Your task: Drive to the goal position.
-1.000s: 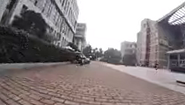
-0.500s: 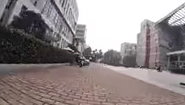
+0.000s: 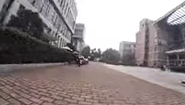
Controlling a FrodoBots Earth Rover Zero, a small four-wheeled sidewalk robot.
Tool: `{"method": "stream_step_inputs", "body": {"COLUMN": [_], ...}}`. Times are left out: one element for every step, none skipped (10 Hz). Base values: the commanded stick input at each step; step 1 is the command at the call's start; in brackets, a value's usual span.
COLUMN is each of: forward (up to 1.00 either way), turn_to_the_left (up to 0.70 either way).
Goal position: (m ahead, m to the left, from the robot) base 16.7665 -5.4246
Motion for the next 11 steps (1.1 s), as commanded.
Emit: {"method": "stream_step_inputs", "body": {"forward": [0.45,0.45,0.45,0.45,0.45,0.45,0.45,0.45,0.45,0.45,0.45], "turn_to_the_left": [0.0,0.0,0.0,0.0,0.0,0.0,0.0,0.0,0.0,0.0,0.0]}}
